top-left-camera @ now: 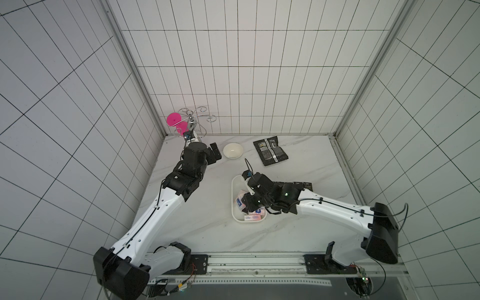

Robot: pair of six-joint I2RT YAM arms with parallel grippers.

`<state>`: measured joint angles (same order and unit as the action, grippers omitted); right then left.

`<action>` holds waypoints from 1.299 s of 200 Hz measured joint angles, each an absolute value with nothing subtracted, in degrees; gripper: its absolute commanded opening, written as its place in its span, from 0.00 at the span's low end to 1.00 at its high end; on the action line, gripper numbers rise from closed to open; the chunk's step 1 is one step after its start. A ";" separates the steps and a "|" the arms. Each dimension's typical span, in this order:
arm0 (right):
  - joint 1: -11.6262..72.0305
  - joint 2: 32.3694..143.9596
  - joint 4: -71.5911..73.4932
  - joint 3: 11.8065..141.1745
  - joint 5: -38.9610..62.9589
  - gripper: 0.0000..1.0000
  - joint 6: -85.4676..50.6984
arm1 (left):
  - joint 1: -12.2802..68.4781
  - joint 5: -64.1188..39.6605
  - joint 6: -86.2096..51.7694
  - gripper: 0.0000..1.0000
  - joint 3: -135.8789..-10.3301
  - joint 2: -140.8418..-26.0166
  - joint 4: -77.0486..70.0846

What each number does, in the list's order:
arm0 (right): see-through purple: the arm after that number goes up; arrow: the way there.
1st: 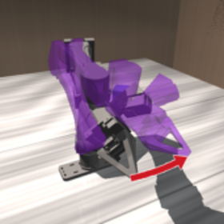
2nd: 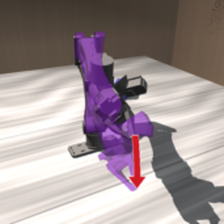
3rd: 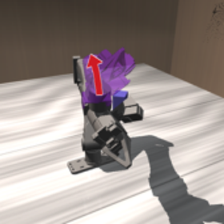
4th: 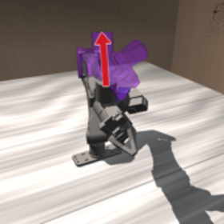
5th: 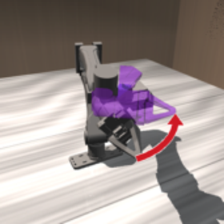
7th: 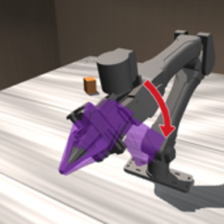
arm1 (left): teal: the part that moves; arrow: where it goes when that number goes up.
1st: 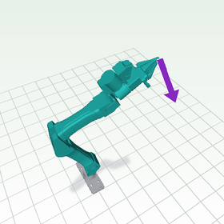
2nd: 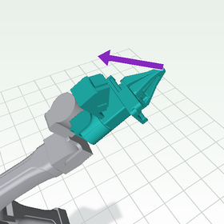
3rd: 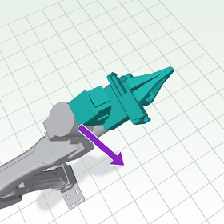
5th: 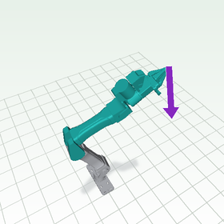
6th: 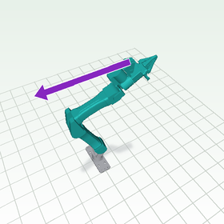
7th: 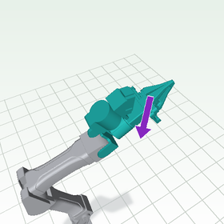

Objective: Take the pocket tissues out of the storage box
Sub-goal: Pick up the pocket tissues from the storage box, then place the pocket tissues at the center of the board.

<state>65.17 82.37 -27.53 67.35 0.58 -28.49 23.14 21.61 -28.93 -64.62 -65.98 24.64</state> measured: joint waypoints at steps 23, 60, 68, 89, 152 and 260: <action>62.08 75.37 -30.74 65.67 2.35 0.24 -28.75 | 23.05 21.61 -28.93 0.99 -64.64 -65.98 24.64; 58.06 65.93 -40.29 62.37 4.78 0.24 -30.00 | 23.03 21.43 -28.95 0.99 -65.39 -66.41 24.62; 56.86 63.96 -42.50 60.88 5.52 0.24 -30.48 | 23.03 21.34 -28.99 0.99 -65.47 -66.43 24.58; 53.34 60.34 -48.25 56.93 7.07 0.23 -31.40 | 23.05 21.15 -29.12 0.99 -65.47 -66.46 24.58; 51.33 60.29 -49.54 42.41 14.39 0.22 -35.27 | 23.05 20.64 -29.17 0.99 -65.47 -66.98 24.32; 45.52 67.24 -47.81 41.39 10.46 0.54 -33.28 | 23.03 19.81 -29.43 0.99 -65.47 -67.42 23.75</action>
<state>45.52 67.24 -47.81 41.39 10.46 -33.28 23.03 19.81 -29.43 -65.47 -67.42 23.75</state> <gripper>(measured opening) 0.505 0.986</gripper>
